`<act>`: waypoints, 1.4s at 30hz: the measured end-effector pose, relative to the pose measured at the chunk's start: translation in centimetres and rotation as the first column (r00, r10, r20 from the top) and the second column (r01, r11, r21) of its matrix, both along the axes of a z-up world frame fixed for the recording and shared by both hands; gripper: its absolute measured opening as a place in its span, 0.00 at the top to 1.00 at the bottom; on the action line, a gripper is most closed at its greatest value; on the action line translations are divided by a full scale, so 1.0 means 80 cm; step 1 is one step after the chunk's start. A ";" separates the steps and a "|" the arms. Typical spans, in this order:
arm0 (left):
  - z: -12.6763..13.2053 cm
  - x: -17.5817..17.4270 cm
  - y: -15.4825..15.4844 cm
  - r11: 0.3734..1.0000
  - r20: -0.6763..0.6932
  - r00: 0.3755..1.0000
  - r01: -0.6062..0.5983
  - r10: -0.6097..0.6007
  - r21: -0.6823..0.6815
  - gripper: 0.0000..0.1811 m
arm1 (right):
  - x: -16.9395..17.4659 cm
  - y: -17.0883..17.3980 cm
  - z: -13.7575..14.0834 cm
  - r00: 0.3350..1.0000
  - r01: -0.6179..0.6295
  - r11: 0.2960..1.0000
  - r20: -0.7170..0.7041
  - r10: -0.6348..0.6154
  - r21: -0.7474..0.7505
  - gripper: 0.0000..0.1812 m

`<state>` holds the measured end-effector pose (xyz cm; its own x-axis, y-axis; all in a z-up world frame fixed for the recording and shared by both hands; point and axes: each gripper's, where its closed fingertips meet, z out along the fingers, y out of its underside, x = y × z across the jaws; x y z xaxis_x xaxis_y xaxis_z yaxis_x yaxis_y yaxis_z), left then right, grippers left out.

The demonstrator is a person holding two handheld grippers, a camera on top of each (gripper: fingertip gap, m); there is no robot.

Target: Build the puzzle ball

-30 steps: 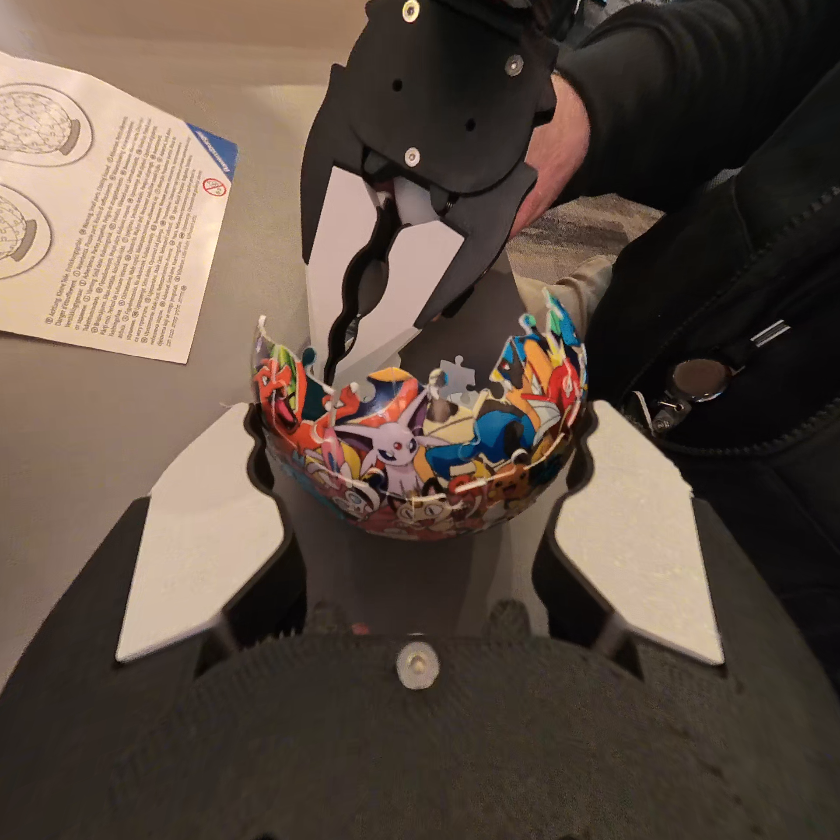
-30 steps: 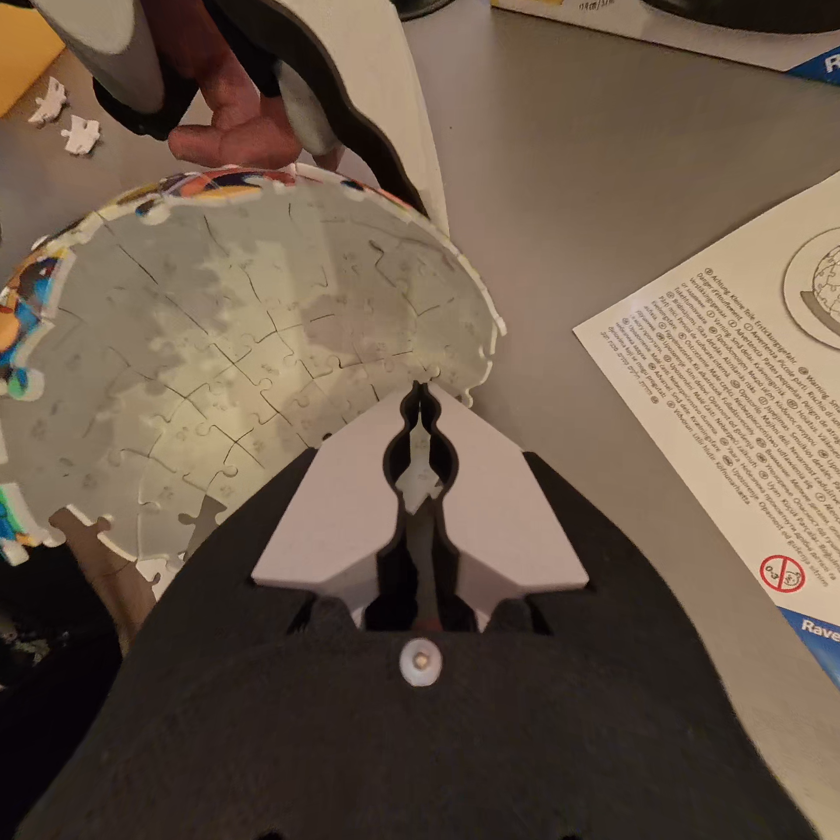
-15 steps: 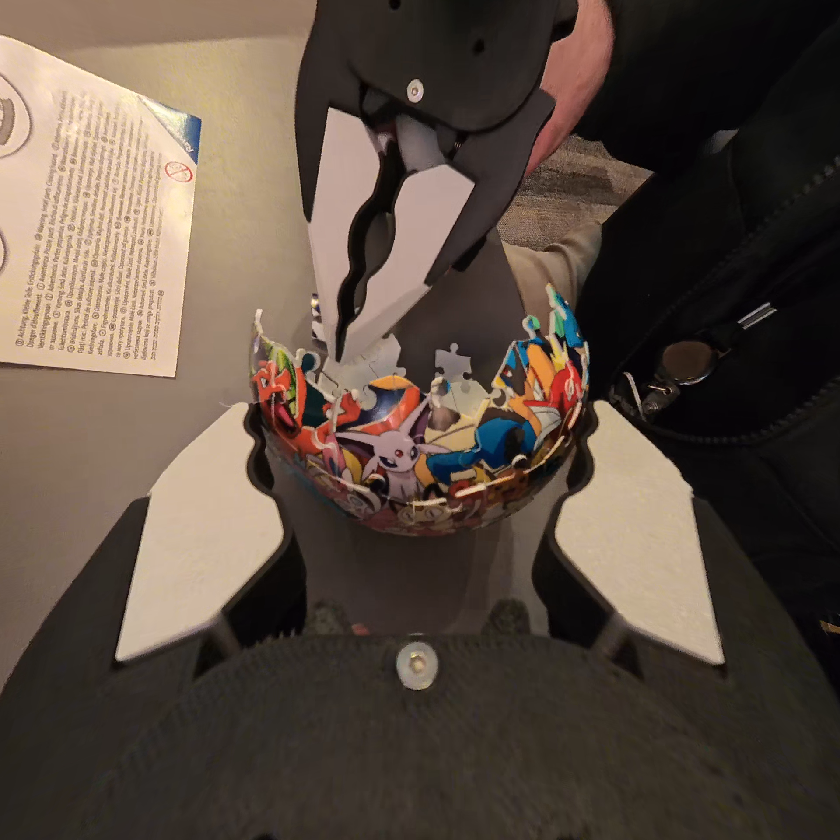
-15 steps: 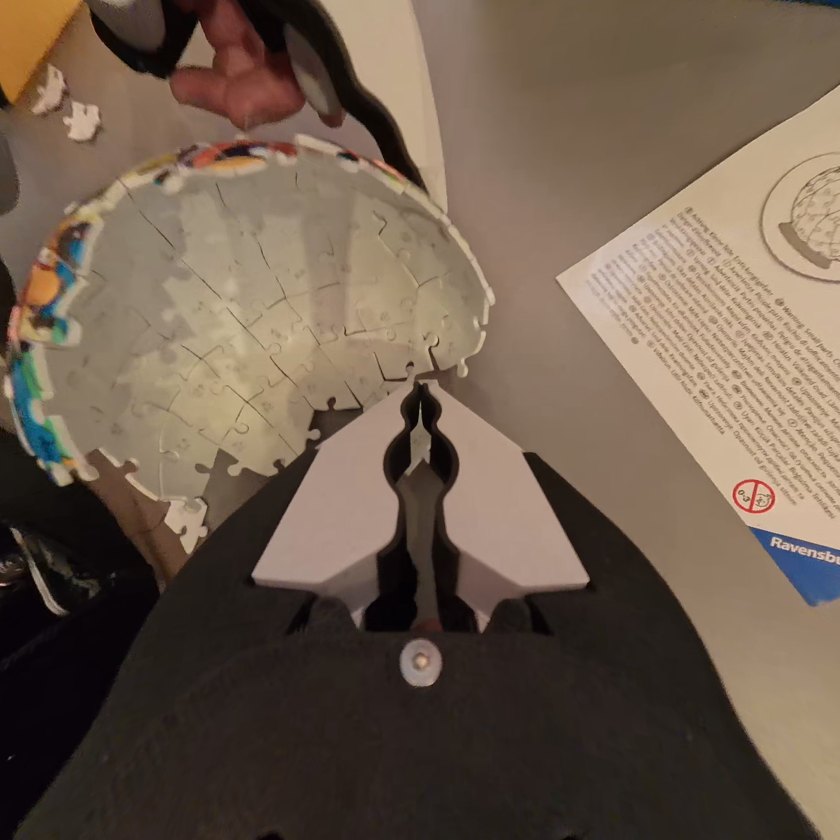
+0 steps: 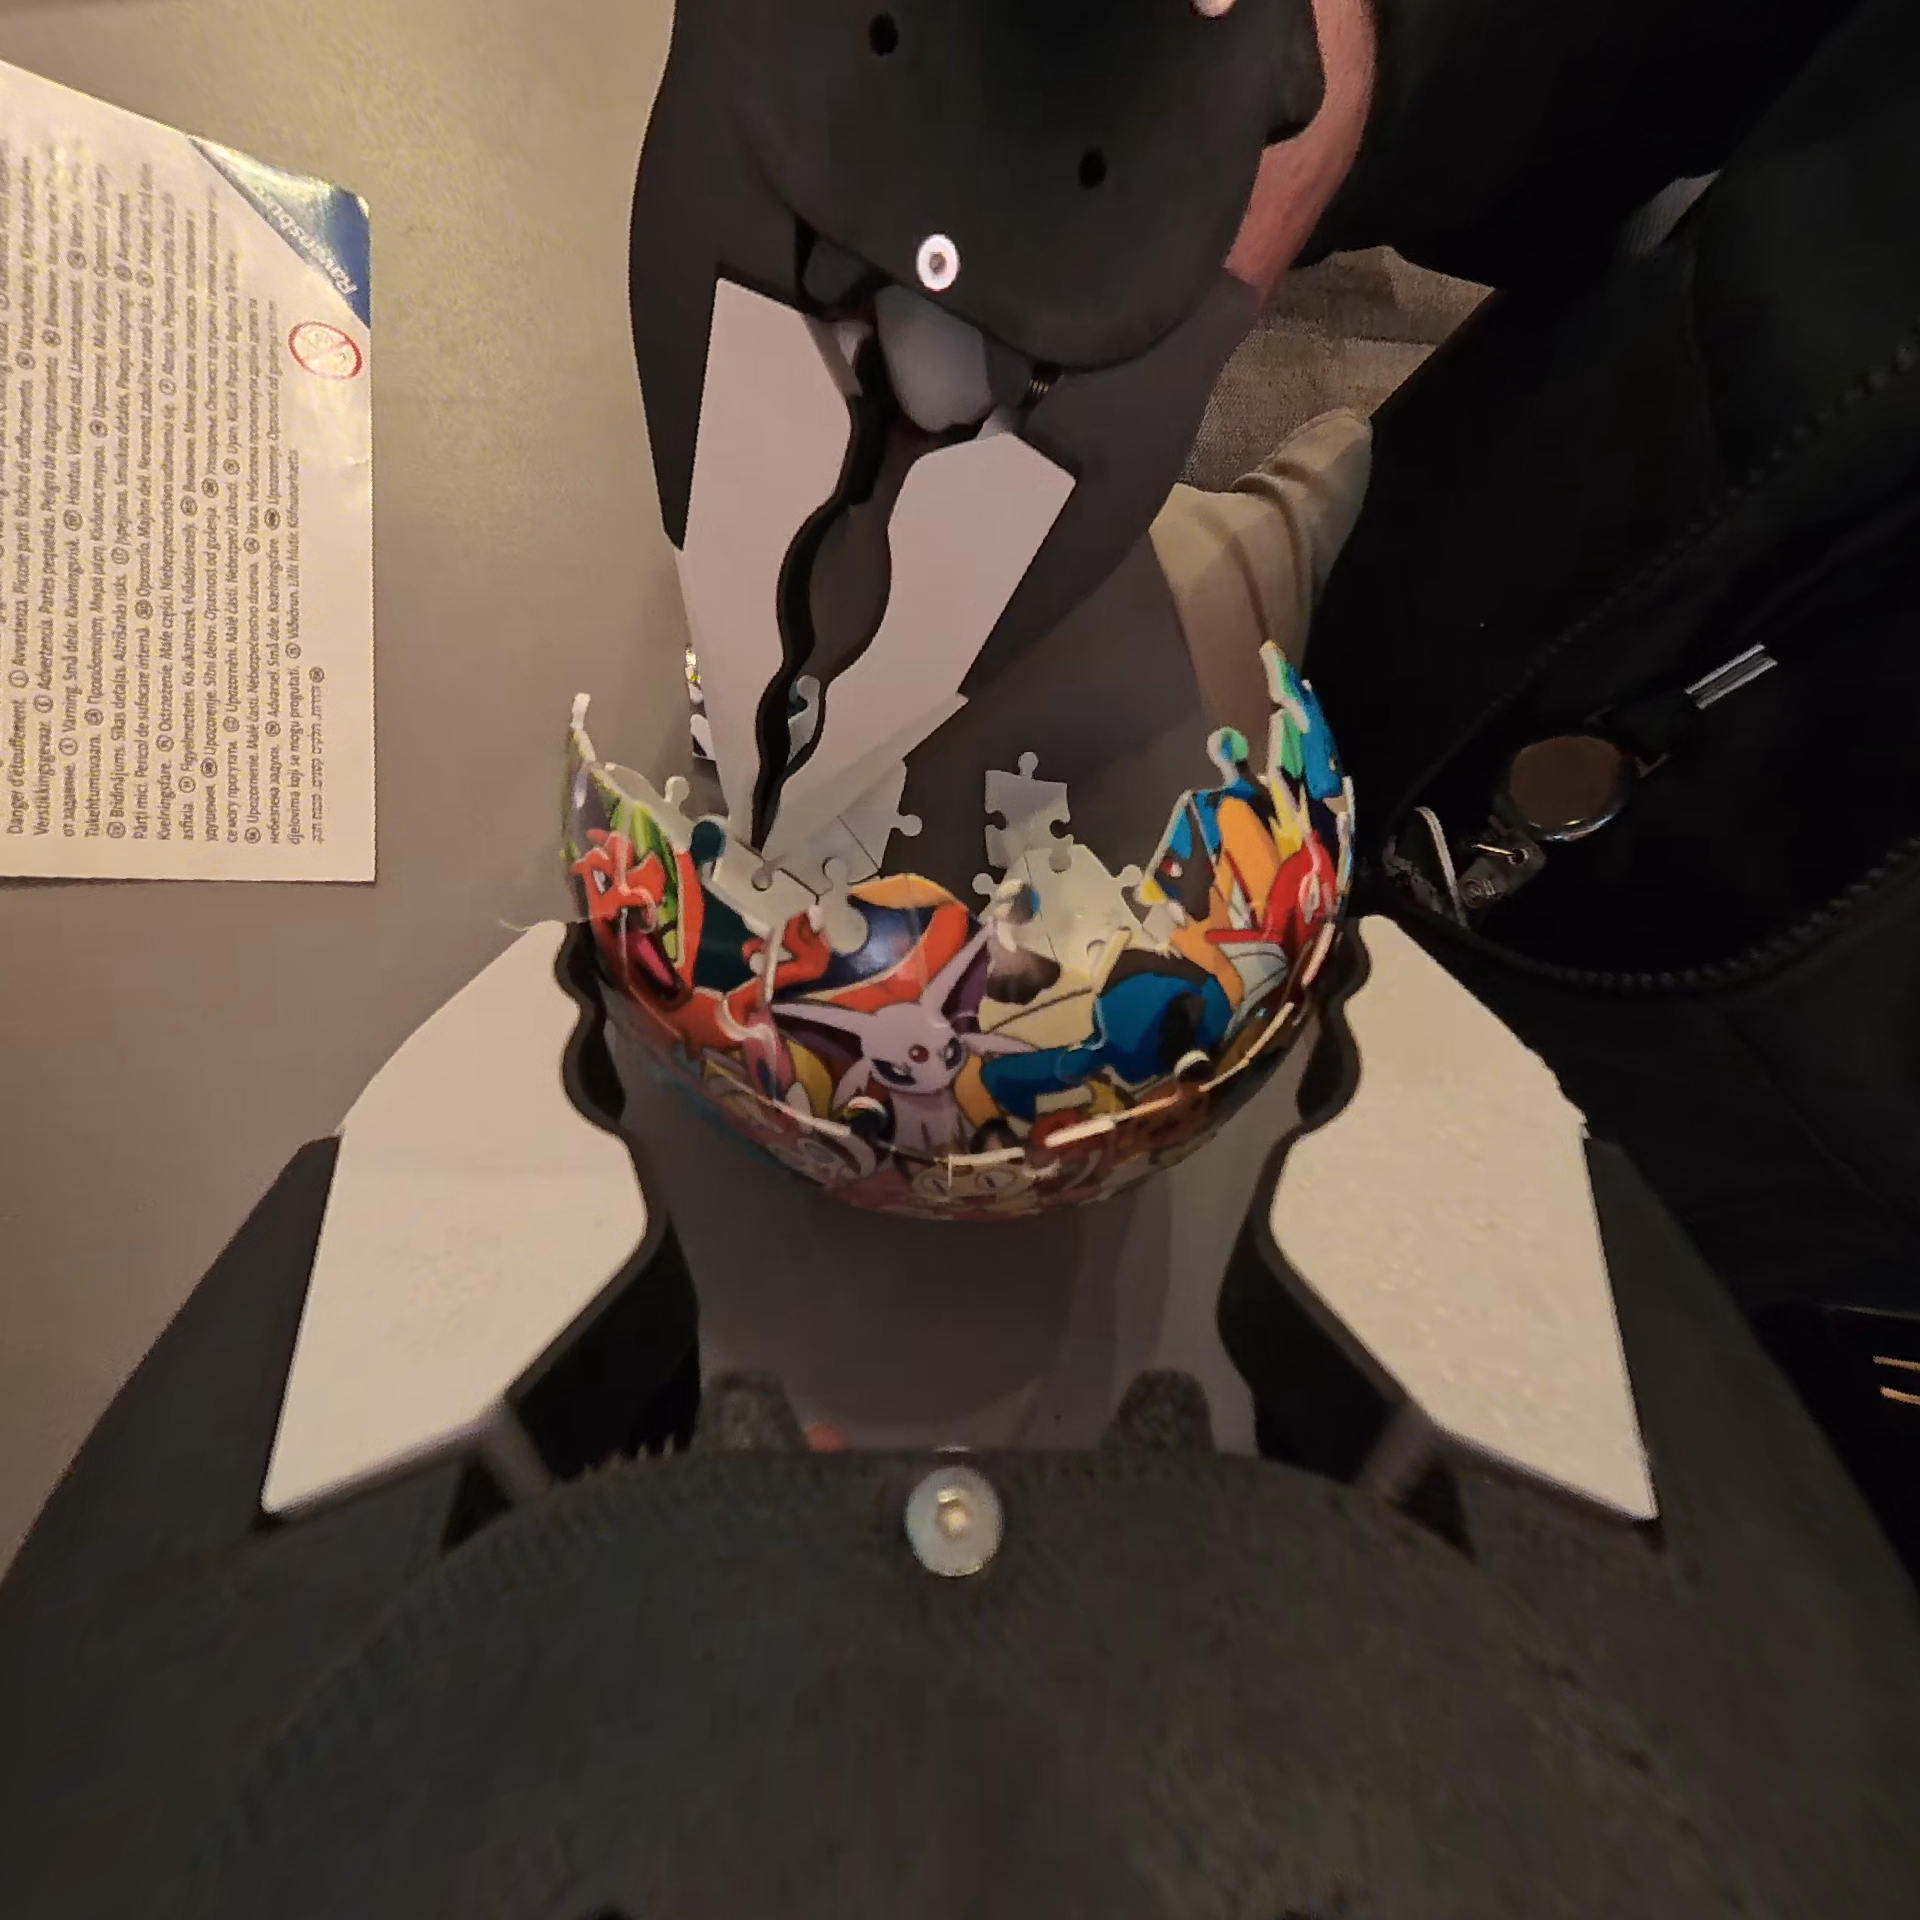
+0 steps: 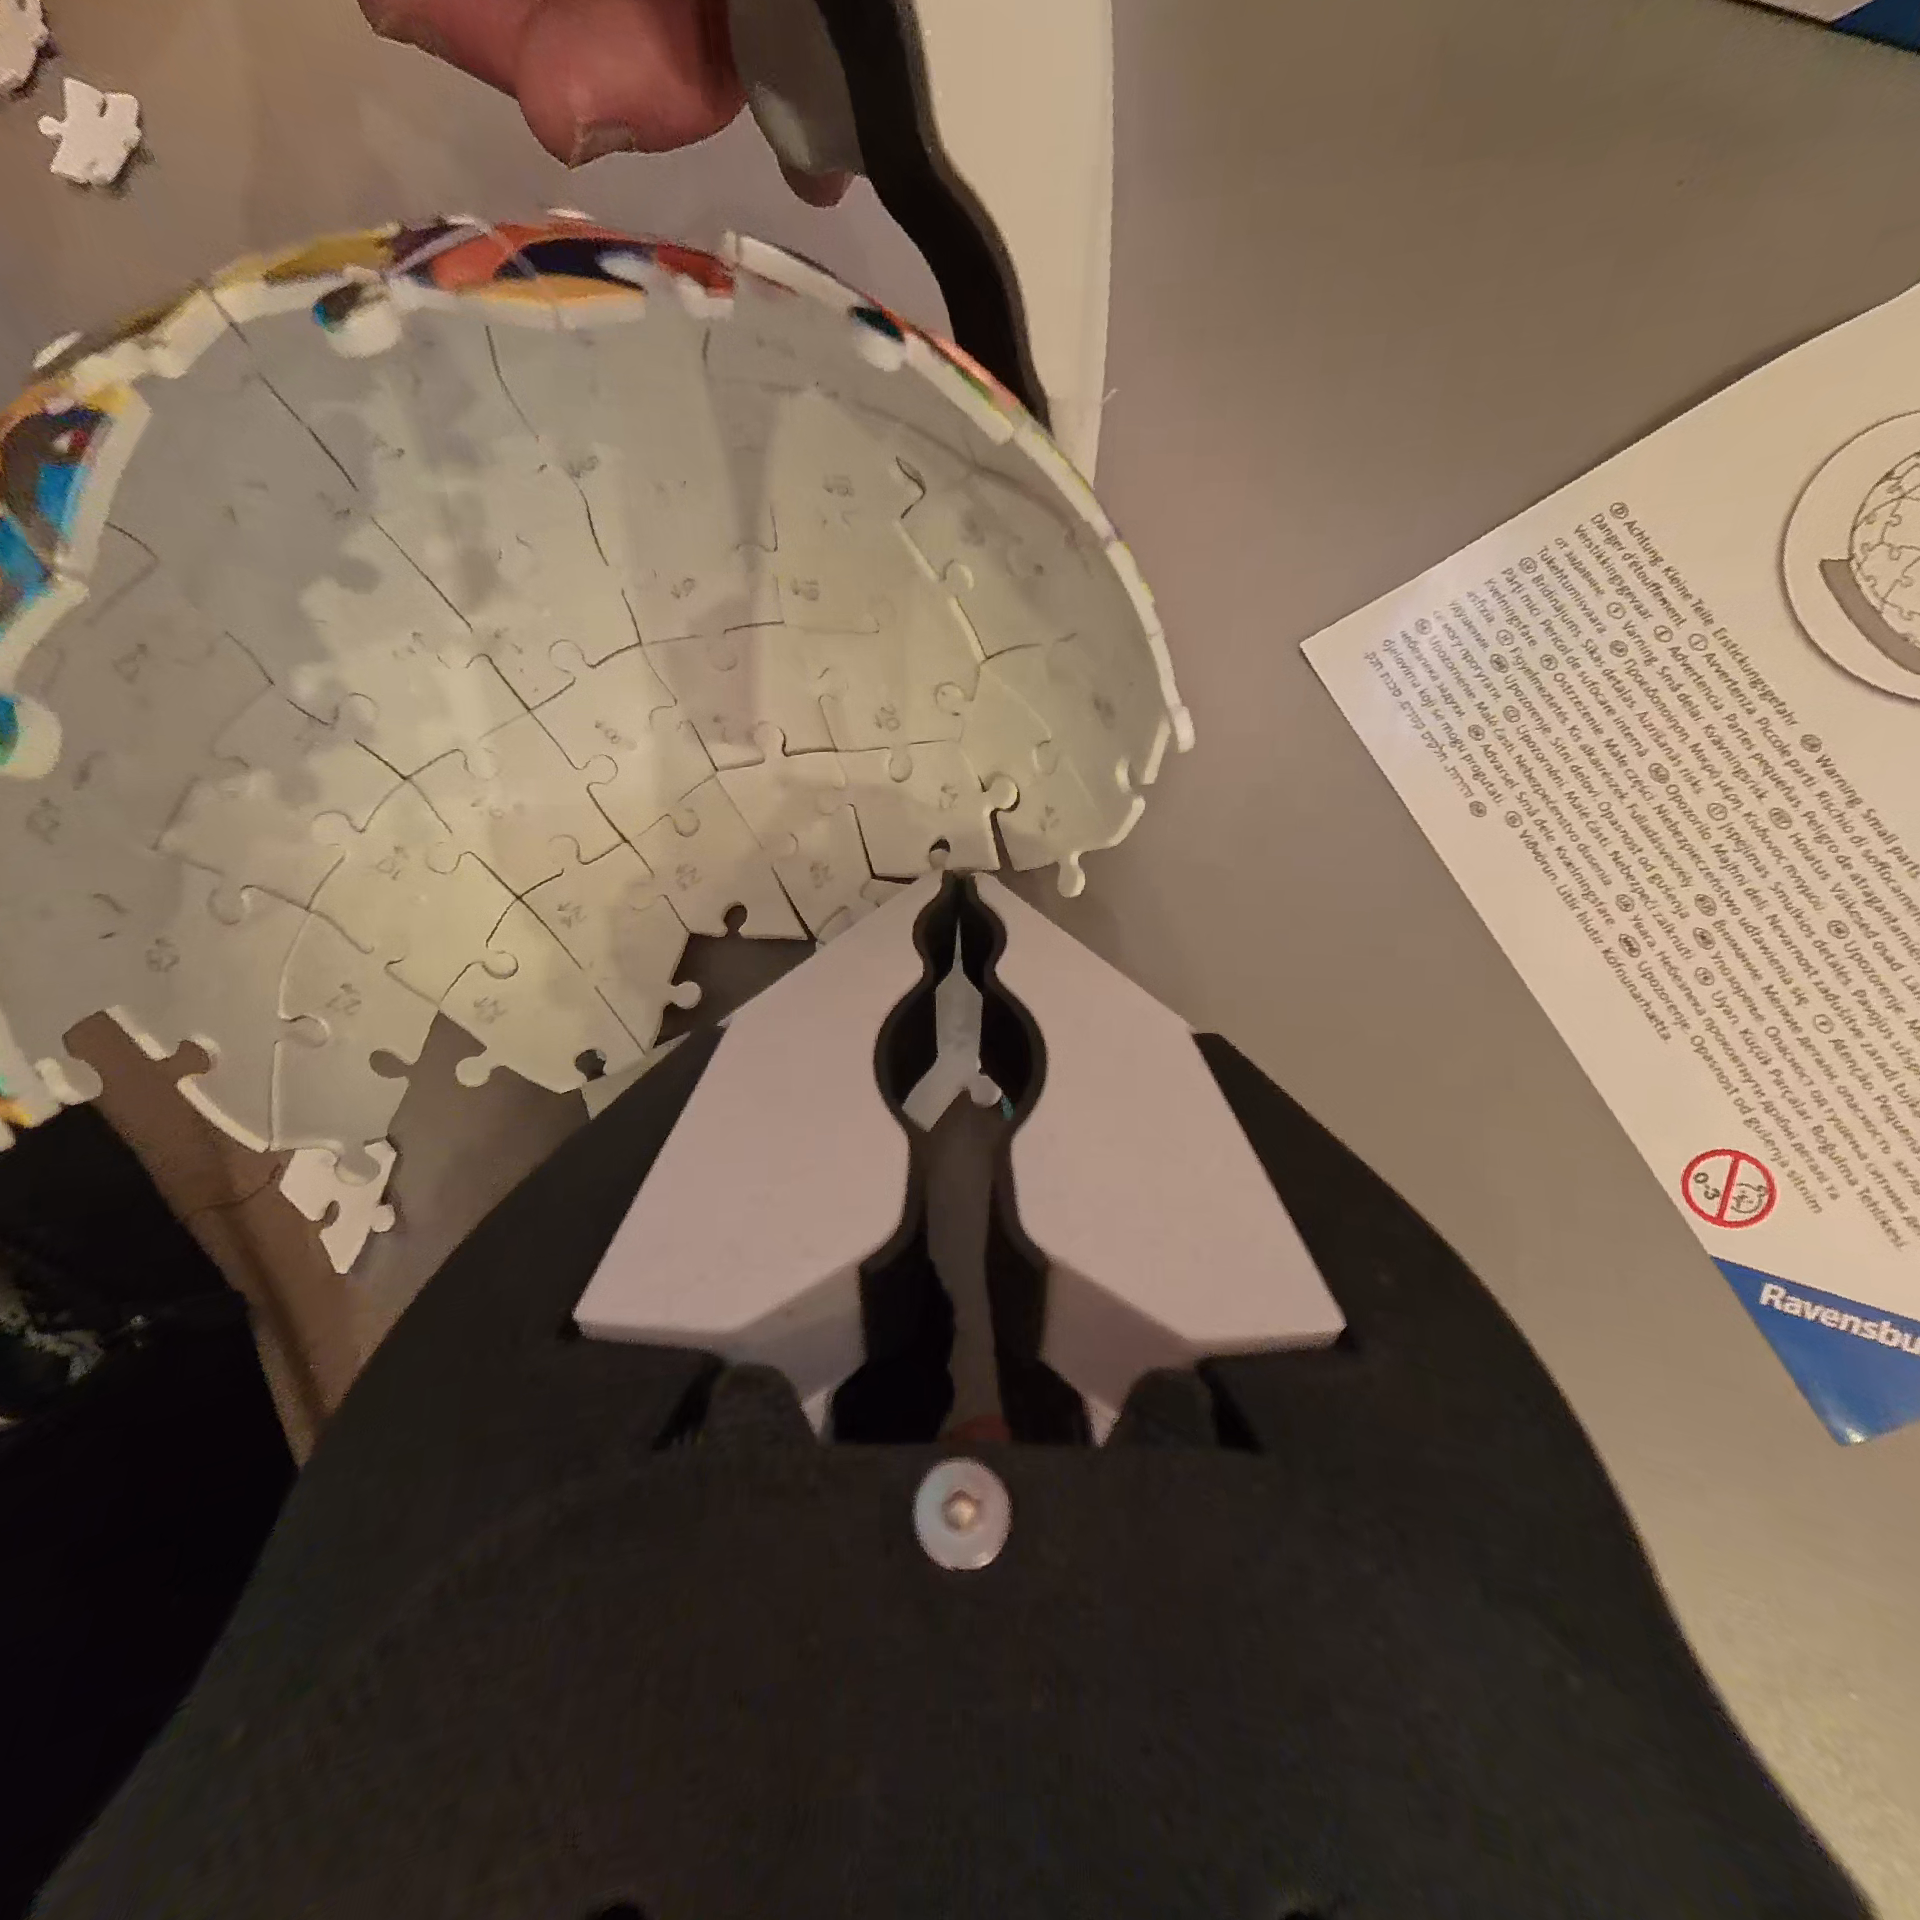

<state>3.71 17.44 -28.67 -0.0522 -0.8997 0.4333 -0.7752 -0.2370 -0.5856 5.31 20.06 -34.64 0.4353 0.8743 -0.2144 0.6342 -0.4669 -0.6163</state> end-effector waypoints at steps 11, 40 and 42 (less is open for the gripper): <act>-0.001 0.002 0.000 1.000 -0.039 0.999 0.030 -0.030 -0.004 0.30 | -0.002 0.009 0.007 1.000 0.002 0.998 -0.008 -0.001 0.060 1.00; 0.001 0.011 0.005 0.993 0.049 0.997 0.067 -0.062 -0.095 0.31 | 0.015 0.001 0.017 1.000 0.002 1.000 -0.015 -0.002 0.028 1.00; 0.001 0.011 0.005 0.994 0.047 0.997 0.071 -0.067 -0.088 0.31 | 0.026 0.001 0.020 1.000 0.012 1.000 -0.013 -0.012 0.020 1.00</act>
<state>4.59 17.83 -28.59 -0.1340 -0.8508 0.5081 -0.7653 -0.2369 -0.5985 7.41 20.14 -33.02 0.4429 0.8734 -0.2023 0.6205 -0.4615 -0.6340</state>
